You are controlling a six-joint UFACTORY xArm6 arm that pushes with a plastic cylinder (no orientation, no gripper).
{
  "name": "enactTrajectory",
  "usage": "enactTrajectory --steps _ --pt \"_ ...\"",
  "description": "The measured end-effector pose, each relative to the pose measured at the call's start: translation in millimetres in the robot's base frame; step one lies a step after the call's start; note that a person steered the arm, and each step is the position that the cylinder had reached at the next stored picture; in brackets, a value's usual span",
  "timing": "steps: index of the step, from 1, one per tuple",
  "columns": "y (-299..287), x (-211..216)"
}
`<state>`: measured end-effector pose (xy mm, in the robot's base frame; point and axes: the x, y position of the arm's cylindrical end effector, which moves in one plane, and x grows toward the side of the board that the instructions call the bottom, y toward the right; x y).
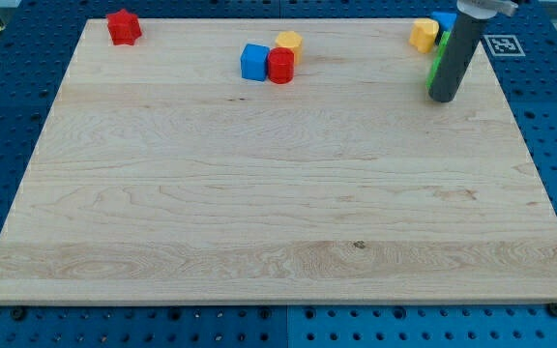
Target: Separate the red circle blue cube and the yellow hexagon
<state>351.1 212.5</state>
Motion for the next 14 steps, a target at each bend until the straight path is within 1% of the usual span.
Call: enactTrajectory --steps 1,2,3,4,5,6,7,9,12,13,14 --pt "1 -8" --pt "-33 -8" --pt "-111 -8" --pt "-204 -1" --pt "-289 -13" --pt "-314 -51" --pt "-299 -57" --pt "-212 -57" --pt "-171 -57" --pt "-170 -36" --pt "-157 -9"
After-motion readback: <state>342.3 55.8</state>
